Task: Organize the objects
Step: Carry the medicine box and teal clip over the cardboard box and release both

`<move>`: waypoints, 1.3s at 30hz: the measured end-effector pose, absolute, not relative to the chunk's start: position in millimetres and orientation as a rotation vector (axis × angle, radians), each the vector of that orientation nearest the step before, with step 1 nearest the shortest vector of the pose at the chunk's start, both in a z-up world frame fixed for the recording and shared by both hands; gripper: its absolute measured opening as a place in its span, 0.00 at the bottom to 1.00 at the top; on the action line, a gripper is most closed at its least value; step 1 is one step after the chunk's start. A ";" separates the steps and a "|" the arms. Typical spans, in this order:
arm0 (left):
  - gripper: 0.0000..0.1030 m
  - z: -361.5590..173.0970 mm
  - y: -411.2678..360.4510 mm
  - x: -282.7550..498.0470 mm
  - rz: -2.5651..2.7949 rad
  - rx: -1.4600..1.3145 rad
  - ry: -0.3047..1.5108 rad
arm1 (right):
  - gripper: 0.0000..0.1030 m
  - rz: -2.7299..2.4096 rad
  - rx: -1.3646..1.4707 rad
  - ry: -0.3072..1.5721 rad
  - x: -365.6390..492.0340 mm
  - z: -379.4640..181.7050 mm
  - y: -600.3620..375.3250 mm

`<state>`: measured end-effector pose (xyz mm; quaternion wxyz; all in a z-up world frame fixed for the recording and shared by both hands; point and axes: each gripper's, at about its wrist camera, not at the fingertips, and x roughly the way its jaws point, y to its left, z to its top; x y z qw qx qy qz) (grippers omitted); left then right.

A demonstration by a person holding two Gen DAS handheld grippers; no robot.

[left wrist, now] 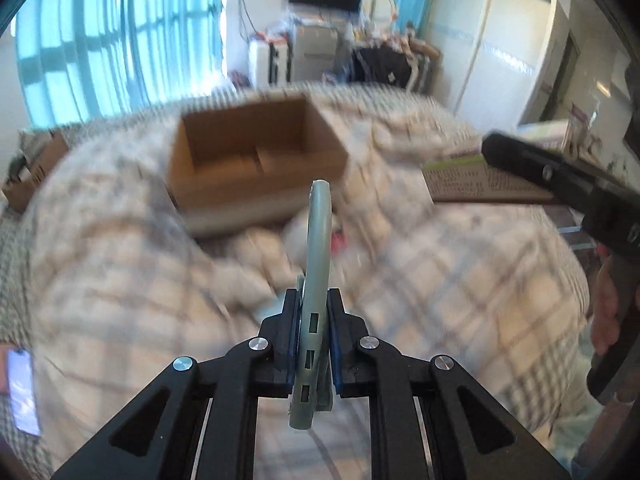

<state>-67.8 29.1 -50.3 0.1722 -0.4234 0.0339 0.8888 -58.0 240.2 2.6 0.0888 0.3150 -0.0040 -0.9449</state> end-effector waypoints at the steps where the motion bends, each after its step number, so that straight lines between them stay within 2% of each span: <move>1: 0.12 -34.3 27.9 -78.2 2.551 -1.171 0.097 | 0.77 -2.813 0.920 -0.014 -64.7 10.0 240.9; 8: 0.12 35.5 27.3 -150.3 2.673 -1.024 0.100 | 0.77 -2.794 0.824 -0.008 -131.4 62.9 228.6; 12: 0.12 43.7 22.0 -198.8 2.688 -1.036 0.047 | 0.77 -2.773 0.810 0.005 -176.1 76.7 216.3; 17: 0.12 14.7 15.6 -253.5 2.642 -1.126 -0.007 | 0.77 -2.739 0.863 0.017 -240.3 63.6 200.5; 23: 0.12 -42.2 10.9 -297.2 2.613 -1.244 -0.015 | 0.77 -2.677 0.986 -0.019 -303.9 10.7 195.1; 29: 0.12 -89.9 6.1 -313.5 2.605 -1.359 -0.056 | 0.78 -2.645 1.031 -0.015 -320.2 -47.2 189.4; 33: 0.15 -103.3 5.9 -309.9 2.600 -1.378 -0.087 | 0.79 -2.637 1.047 -0.039 -324.5 -62.1 196.4; 35: 0.30 -102.2 8.6 -307.6 2.597 -1.394 -0.082 | 0.91 -2.664 1.015 -0.053 -321.0 -57.5 202.2; 36: 0.36 -99.9 8.8 -305.6 2.601 -1.391 -0.081 | 0.91 -2.675 0.999 -0.061 -317.1 -52.4 206.5; 37: 0.52 -96.1 8.0 -302.8 2.618 -1.381 -0.080 | 0.91 -2.679 0.987 -0.067 -313.4 -47.0 209.2; 38: 0.63 -89.7 6.7 -296.9 2.647 -1.358 -0.073 | 0.91 -2.685 0.973 -0.075 -307.7 -38.3 214.3; 39: 0.66 -82.8 6.0 -291.0 2.672 -1.333 -0.069 | 0.91 -2.691 0.963 -0.074 -301.8 -31.3 216.9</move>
